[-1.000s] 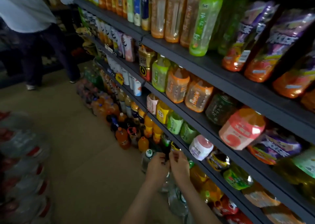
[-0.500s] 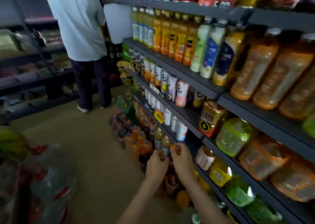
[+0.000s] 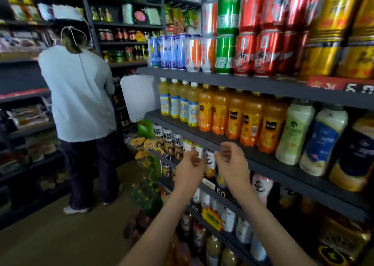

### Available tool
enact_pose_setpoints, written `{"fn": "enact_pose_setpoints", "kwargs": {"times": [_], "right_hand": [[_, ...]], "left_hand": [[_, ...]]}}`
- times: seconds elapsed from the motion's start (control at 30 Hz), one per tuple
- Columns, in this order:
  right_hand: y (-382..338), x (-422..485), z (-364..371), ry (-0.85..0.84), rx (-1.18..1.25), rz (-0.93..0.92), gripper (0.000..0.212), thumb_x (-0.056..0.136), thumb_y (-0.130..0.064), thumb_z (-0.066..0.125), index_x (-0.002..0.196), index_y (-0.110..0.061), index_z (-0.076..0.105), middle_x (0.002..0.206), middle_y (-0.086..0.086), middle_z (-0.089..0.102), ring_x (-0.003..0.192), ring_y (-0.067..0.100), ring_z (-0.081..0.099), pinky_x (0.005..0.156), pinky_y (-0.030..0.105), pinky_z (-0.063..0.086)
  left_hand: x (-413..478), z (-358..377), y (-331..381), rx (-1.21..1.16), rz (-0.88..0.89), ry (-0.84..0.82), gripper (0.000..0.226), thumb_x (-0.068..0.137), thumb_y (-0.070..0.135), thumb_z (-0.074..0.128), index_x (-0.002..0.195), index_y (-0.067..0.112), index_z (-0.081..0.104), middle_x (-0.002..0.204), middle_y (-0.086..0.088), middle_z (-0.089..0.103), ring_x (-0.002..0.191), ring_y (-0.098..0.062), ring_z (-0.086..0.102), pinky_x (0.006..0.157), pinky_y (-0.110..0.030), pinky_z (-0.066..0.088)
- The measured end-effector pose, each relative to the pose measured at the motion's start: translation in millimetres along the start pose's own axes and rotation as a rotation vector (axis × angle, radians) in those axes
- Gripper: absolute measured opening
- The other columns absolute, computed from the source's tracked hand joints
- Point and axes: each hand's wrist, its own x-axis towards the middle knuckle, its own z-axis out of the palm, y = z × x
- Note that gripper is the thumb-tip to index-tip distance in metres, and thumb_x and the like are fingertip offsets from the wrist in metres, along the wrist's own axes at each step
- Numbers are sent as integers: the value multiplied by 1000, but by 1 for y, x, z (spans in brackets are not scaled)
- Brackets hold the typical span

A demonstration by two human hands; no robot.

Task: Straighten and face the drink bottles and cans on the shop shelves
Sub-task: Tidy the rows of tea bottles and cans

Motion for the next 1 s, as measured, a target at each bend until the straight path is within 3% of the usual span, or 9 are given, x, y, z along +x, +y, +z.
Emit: {"fn": "enact_pose_setpoints", "kwargs": {"times": [0.13, 0.27, 0.37, 0.47, 0.6, 0.7, 0.9, 1.0], "right_hand": [[-35, 81, 59, 38, 12, -167, 25, 92, -19, 60, 114, -25, 49, 107, -8, 49, 94, 3, 50, 74, 7, 40], [-80, 161, 121, 108, -18, -272, 33, 89, -14, 62, 121, -12, 53, 111, -1, 52, 99, 10, 51, 84, 19, 40], [-112, 212, 162, 149, -35, -329, 38, 87, -10, 63, 124, -8, 52, 113, 4, 53, 100, 14, 52, 87, 20, 40], [-131, 254, 200, 175, -75, -366, 41, 88, -11, 62, 127, -8, 50, 118, 6, 52, 106, 18, 53, 95, 29, 42], [-145, 303, 238, 247, -186, -394, 45, 89, -13, 61, 131, -8, 47, 121, 4, 51, 110, 16, 51, 93, 20, 35], [-155, 332, 265, 331, -262, -371, 45, 89, -14, 61, 132, -7, 46, 125, 8, 51, 118, 21, 48, 100, 29, 38], [-175, 376, 308, 437, -388, -292, 48, 92, -16, 59, 135, -8, 41, 134, 7, 47, 124, 21, 46, 102, 34, 39], [-183, 391, 318, 495, -445, -274, 50, 92, -16, 58, 137, -7, 38, 133, 8, 46, 124, 22, 45, 100, 32, 39]], "left_hand": [[98, -43, 8, -37, 124, 82, 31, 95, 23, 54, 126, 17, 50, 97, 11, 56, 87, -8, 52, 73, -20, 40], [186, -94, 20, -68, 250, 155, 26, 95, 24, 55, 120, 18, 52, 91, 14, 56, 77, -2, 54, 59, -8, 40], [251, -132, 28, -105, 335, 208, 16, 93, 21, 58, 108, 20, 52, 91, 12, 58, 87, -8, 57, 62, -6, 39], [315, -163, 35, -158, 420, 236, 16, 92, 17, 59, 107, 17, 53, 90, 14, 55, 83, -5, 55, 61, 0, 38], [398, -196, 44, -188, 513, 229, 23, 93, 17, 59, 113, 10, 54, 94, 7, 56, 86, -7, 55, 74, -14, 42], [458, -215, 48, -146, 537, 208, 28, 90, 18, 62, 114, 6, 55, 103, -2, 62, 92, -14, 58, 84, -26, 46], [551, -232, 80, -51, 492, 105, 43, 84, 31, 71, 110, 4, 48, 90, 0, 50, 88, -19, 50, 61, -17, 28], [585, -223, 90, -55, 468, 28, 71, 73, 42, 78, 119, 0, 43, 113, -11, 54, 104, -27, 53, 76, -28, 42]]}}
